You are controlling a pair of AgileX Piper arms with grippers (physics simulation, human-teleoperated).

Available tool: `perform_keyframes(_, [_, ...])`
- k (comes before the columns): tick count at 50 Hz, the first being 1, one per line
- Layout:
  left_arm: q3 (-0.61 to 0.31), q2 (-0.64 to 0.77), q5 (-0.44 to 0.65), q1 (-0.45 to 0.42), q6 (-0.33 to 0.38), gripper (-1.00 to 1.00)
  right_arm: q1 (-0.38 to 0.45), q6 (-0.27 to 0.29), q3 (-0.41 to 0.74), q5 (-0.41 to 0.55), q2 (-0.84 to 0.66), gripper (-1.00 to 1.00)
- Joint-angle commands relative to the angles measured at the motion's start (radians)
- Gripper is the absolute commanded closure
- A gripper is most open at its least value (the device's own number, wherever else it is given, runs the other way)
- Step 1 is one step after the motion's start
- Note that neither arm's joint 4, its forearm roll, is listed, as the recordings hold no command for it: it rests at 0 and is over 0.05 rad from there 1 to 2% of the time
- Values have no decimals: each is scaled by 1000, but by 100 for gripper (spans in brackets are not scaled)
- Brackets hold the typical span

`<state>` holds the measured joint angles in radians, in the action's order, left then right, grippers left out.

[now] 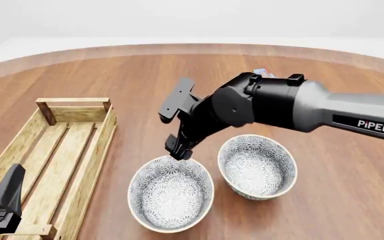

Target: Stack the left bowl on the right bowl and place them in the tray.

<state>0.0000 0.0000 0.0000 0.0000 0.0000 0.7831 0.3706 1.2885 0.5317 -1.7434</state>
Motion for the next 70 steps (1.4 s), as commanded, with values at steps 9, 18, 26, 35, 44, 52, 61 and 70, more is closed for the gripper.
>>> perform_keyframes(9, [0, 0, 0, 0, 0, -100, 54, -65, -56, -66, -65, -100])
perform_keyframes(18, [0, 0, 0, 0, 0, -100, 47, -74, -73, -81, -63, -100])
perform_keyframes(26, [0, 0, 0, 0, 0, -100, 47, -85, -97, -104, -67, -100])
perform_keyframes(35, [0, 0, 0, 0, 0, -100, 45, -102, -116, -133, -79, -100])
perform_keyframes(44, [0, 0, 0, 0, 0, -100, 42, -116, -126, -152, -94, -100])
perform_keyframes(52, [0, 0, 0, 0, 0, -100, 38, -125, -136, -173, -115, -100])
perform_keyframes(61, [0, 0, 0, 0, 0, -100, 34, -135, -147, -185, -123, -100])
perform_keyframes(70, [0, 0, 0, 0, 0, -100, 37, -144, -150, -193, -137, -100])
